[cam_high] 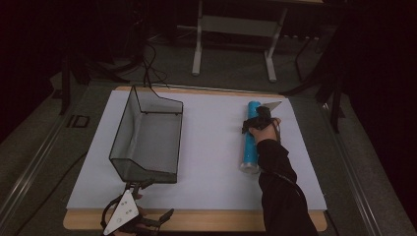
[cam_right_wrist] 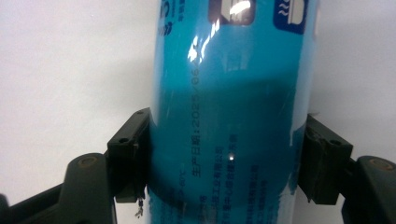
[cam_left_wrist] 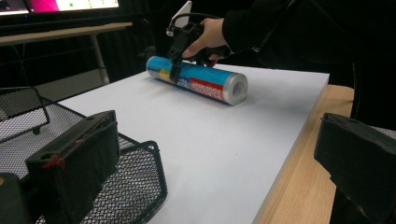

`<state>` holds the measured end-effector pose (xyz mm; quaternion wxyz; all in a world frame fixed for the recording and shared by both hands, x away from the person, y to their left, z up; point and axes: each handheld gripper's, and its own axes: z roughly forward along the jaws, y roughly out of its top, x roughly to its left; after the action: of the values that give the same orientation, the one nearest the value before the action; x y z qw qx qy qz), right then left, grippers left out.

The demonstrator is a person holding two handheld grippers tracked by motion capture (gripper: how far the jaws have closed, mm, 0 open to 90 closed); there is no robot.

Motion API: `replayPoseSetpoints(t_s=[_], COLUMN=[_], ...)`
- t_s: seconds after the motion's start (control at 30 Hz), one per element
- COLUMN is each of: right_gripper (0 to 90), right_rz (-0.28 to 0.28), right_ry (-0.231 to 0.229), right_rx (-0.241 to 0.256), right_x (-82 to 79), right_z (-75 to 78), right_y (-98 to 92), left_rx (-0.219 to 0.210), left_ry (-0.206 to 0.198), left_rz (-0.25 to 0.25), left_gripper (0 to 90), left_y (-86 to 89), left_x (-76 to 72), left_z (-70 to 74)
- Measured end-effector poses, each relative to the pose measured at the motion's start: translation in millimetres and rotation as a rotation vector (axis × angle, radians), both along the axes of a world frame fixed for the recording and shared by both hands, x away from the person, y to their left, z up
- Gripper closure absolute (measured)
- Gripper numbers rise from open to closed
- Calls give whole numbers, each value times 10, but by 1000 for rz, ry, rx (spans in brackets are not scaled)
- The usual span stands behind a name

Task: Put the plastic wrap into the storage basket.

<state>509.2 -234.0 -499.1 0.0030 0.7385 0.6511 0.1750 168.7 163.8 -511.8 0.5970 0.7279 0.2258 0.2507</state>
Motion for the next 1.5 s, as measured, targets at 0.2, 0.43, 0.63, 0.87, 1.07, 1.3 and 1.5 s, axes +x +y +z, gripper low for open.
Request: replayPoseSetpoints(t_s=[0.2, 0.43, 0.63, 0.87, 1.07, 1.3, 1.5], right_gripper=[315, 318, 319, 319, 319, 319, 319], right_rz=[11, 49, 95, 157, 197, 256, 303], right_ry=[-24, -72, -133, -222, -295, -354, -389], right_rx=[18, 37, 57, 73, 69, 94, 120], right_x=[-13, -38, -78, -163, -244, -328, -375], right_z=[161, 436, 705, 1002, 1204, 1393, 1510], right_y=[-18, 27, 79, 166, 308, 558, 793], left_rx=[0, 2, 1, 8, 6, 4, 5], left_ry=[-1, -1, -3, 0, -4, -10, -9], left_rz=[4, 6, 8, 7, 8, 7, 7], left_gripper=[8, 8, 8, 8, 8, 8, 8], left_y=[2, -2, 3, -9, -11, -9, -9], left_x=[-2, 2, 3, 12, 9, 6, 5], left_z=[1, -1, 1, -3, 0, 3, 5])
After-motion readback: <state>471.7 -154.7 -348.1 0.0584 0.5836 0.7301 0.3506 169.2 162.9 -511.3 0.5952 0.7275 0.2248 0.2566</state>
